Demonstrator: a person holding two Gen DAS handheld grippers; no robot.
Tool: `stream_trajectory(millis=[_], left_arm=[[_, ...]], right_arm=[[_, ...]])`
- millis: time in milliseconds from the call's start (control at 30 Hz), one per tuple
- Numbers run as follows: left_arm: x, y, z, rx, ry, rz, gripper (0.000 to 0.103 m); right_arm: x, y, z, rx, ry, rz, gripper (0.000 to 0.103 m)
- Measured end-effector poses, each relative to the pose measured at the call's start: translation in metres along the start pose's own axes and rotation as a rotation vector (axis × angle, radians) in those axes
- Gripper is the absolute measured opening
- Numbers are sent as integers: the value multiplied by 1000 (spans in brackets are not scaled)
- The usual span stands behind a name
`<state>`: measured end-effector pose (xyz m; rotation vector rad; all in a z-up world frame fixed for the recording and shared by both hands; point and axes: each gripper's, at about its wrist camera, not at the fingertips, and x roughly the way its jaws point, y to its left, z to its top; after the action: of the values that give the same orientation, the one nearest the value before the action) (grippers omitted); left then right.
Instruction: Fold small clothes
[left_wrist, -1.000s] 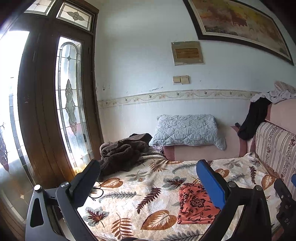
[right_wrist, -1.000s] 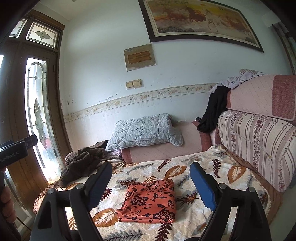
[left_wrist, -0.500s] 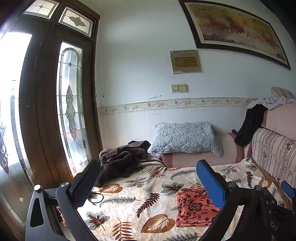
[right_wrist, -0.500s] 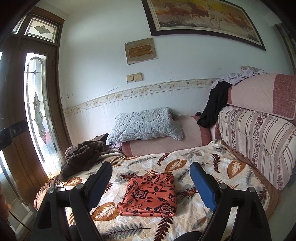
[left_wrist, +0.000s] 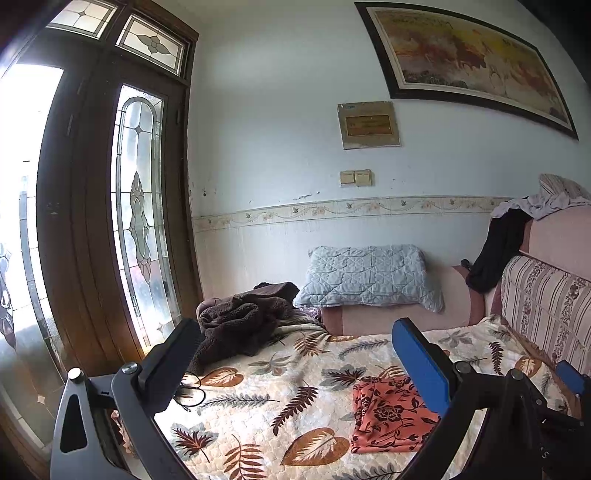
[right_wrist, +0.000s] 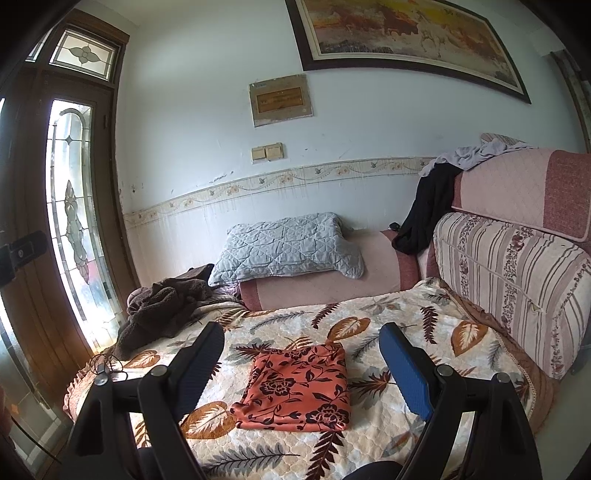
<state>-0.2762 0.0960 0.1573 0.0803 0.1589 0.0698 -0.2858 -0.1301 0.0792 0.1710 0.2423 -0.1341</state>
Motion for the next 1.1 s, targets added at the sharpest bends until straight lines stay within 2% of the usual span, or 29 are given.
stream_trajectory(millis=[733,1100], left_arm=[[23,4,-8,8,31,-52,103],[51,3,-14,6,64,-74,103]], right_arm=[[14,17,1,-72,-10,-37,88],[34,25,1,-109,3,-72,88]])
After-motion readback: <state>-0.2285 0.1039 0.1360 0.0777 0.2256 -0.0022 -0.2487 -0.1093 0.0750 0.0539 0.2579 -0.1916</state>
